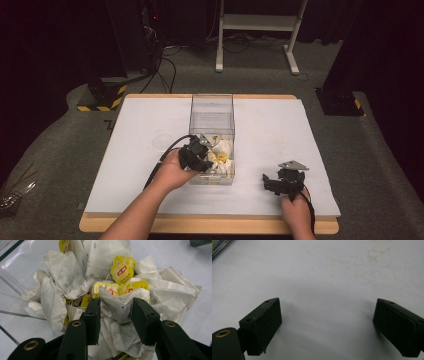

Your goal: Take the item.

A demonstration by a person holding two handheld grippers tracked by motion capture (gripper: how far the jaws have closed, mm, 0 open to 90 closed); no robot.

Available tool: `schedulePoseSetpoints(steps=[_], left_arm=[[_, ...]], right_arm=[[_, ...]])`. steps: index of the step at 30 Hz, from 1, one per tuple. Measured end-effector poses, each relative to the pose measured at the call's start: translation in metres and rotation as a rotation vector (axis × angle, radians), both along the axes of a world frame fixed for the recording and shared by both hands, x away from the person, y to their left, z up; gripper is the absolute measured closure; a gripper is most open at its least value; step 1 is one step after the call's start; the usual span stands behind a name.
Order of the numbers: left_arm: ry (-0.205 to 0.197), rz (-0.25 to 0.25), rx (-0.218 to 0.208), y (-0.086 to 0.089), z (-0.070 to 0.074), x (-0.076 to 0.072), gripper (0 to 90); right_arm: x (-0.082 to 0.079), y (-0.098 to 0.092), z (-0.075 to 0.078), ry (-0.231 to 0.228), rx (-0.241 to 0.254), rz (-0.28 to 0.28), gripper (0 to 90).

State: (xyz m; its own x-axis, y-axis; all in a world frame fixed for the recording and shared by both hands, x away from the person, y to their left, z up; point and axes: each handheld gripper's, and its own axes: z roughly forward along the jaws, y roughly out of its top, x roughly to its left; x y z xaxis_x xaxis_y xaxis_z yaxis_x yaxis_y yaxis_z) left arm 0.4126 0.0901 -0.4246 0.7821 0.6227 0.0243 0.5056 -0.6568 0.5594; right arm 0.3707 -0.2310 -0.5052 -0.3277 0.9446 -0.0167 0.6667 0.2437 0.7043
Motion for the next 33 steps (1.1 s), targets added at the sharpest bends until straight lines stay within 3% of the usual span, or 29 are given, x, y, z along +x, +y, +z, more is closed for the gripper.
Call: schedulePoseSetpoints(steps=[7, 12, 20, 33], left_arm=[[0.007, -0.038, 0.026, 0.003, 0.0, 0.0, 75.3], [0.03, -0.053, 0.016, 0.007, -0.001, 0.0, 83.9], [0.024, -0.047, -0.054, 0.013, -0.001, -0.002, 86.3], [-0.034, -0.042, -0.175, 0.026, 0.001, -0.01, 86.5]], right_arm=[[0.0, 0.0, 0.0, 0.0, 0.0, 0.0, 8.2], [0.0, 0.0, 0.0, 0.0, 0.0, 0.0, 8.2], [0.0, 0.0, 0.0, 0.0, 0.0, 0.0, 8.2], [0.0, 0.0, 0.0, 0.0, 0.0, 0.0, 8.3]])
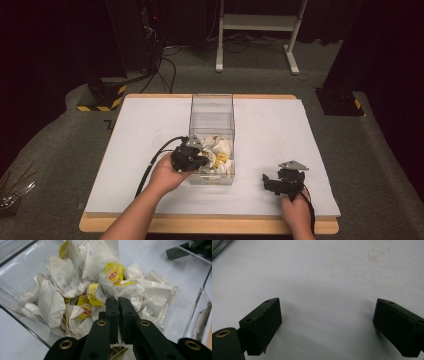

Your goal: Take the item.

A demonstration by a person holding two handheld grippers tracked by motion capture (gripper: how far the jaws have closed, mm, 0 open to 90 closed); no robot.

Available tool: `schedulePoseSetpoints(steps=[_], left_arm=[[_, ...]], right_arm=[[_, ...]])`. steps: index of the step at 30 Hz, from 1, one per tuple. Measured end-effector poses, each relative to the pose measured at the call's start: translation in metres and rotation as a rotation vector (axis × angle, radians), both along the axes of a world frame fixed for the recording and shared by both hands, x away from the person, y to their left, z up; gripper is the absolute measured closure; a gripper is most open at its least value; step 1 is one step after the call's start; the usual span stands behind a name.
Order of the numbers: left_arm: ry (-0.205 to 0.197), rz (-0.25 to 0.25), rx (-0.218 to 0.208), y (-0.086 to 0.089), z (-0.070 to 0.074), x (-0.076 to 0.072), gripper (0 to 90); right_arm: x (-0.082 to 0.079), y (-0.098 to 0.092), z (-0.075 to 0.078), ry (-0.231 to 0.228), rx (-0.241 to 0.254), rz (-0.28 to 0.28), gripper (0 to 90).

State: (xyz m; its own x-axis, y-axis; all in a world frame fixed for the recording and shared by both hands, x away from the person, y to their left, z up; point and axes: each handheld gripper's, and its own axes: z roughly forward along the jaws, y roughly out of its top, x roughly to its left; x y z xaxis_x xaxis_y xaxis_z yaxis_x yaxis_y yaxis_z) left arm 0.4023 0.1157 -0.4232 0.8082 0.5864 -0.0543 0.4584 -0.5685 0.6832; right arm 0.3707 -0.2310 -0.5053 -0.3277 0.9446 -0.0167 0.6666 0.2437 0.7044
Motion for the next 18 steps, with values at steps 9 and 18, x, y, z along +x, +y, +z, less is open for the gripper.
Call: schedulePoseSetpoints(steps=[9, 18], left_arm=[[-0.06, 0.015, -0.107, 0.01, 0.006, -0.007, 86.5], [-0.109, 0.03, -0.163, 0.018, 0.01, -0.013, 86.5]], right_arm=[[0.0, 0.0, 0.0, 0.0, 0.0, 0.0, 8.2], [0.0, 0.0, 0.0, 0.0, -0.001, 0.001, 8.3]])
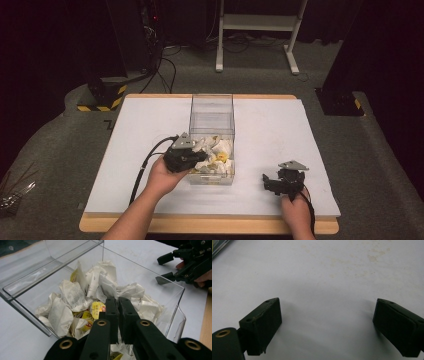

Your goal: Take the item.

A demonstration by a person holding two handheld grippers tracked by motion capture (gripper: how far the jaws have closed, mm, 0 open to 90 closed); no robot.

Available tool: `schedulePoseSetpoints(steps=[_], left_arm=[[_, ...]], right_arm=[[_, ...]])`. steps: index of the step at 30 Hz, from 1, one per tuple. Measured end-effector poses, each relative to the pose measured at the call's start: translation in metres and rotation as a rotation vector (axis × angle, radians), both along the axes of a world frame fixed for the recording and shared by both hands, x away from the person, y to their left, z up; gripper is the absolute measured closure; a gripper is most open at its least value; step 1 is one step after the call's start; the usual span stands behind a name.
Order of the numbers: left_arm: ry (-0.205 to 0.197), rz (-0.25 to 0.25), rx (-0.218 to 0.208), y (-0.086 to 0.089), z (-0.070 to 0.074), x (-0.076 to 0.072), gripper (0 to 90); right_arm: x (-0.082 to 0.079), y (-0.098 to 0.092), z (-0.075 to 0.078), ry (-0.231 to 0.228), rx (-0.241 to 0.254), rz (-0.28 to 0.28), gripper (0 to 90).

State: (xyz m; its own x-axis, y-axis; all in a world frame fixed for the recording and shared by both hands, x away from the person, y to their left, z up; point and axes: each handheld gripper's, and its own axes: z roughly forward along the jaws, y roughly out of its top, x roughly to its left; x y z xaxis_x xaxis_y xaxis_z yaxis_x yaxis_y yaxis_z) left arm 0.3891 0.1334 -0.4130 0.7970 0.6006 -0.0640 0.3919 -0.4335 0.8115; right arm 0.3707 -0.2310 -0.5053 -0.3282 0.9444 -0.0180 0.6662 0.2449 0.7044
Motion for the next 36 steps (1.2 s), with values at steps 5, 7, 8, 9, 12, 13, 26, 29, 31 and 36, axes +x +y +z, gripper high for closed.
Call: schedulePoseSetpoints(steps=[5, 7, 8, 9, 12, 13, 26, 29, 31, 36], left_arm=[[-0.008, -0.001, -0.043, 0.005, 0.002, -0.002, 86.5], [-0.012, 0.002, -0.059, 0.007, 0.002, -0.003, 86.5], [-0.014, 0.004, -0.066, 0.009, 0.002, -0.003, 86.5], [-0.013, 0.007, -0.074, 0.01, 0.002, -0.003, 86.5], [-0.008, 0.013, -0.097, 0.013, 0.002, -0.002, 86.5], [-0.006, 0.019, -0.107, 0.014, 0.002, -0.003, 86.5], [-0.022, 0.06, -0.188, 0.02, 0.007, -0.004, 86.5], [-0.033, 0.061, -0.196, 0.021, 0.007, -0.005, 86.5], [-0.042, 0.062, -0.203, 0.021, 0.007, -0.005, 86.5], [-0.056, 0.068, -0.235, 0.024, 0.008, -0.007, 86.5]], right_arm=[[0.0, 0.0, 0.0, 0.0, 0.0, 0.0, 8.2], [0.0, 0.0, 0.0, 0.0, 0.0, 0.0, 8.2], [0.0, 0.0, 0.0, 0.0, 0.0, 0.0, 8.2], [0.0, 0.0, 0.0, 0.0, 0.0, 0.0, 8.2], [0.0, 0.0, 0.0, 0.0, 0.0, 0.0, 8.2], [0.0, 0.0, 0.0, 0.0, -0.001, 0.0, 8.2], [0.0, 0.0, 0.0, 0.002, 0.0, 0.0, 8.1], [0.0, 0.0, 0.0, 0.002, 0.001, 0.002, 8.2], [0.0, 0.0, 0.0, 0.002, 0.001, 0.001, 8.2], [0.0, 0.0, 0.0, 0.002, 0.0, 0.001, 8.1]])
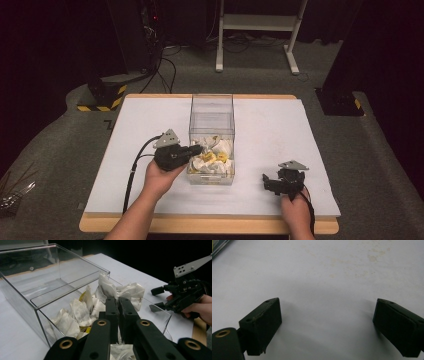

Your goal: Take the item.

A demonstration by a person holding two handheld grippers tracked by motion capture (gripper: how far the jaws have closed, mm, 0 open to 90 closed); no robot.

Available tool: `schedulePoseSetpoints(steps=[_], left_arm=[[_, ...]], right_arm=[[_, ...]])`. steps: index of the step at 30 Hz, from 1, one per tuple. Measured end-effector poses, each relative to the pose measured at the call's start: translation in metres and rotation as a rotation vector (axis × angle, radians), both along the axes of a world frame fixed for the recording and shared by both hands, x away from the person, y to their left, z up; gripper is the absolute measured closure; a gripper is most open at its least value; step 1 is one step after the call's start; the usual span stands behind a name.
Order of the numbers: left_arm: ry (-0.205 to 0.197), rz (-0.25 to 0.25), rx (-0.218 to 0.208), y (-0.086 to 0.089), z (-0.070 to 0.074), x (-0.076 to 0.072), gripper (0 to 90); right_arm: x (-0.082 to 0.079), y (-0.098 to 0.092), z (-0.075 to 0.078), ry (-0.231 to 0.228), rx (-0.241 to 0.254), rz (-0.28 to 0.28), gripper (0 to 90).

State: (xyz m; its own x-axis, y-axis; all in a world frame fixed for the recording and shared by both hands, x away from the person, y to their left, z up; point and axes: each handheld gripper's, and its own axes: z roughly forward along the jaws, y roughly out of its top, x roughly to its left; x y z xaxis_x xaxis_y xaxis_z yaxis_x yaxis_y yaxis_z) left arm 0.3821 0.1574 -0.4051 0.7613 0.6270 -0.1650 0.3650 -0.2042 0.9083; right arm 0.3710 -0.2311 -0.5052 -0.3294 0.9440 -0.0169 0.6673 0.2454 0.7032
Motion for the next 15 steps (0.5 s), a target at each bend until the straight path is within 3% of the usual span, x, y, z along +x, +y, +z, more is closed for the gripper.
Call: schedulePoseSetpoints(steps=[9, 15], left_arm=[[-0.028, 0.023, -0.048, 0.007, 0.006, -0.002, 86.5], [-0.04, 0.035, -0.058, 0.013, 0.009, -0.003, 86.5]], right_arm=[[0.0, 0.0, 0.0, -0.001, 0.0, 0.0, 8.2], [0.0, 0.0, 0.0, -0.001, 0.0, -0.001, 8.1]])
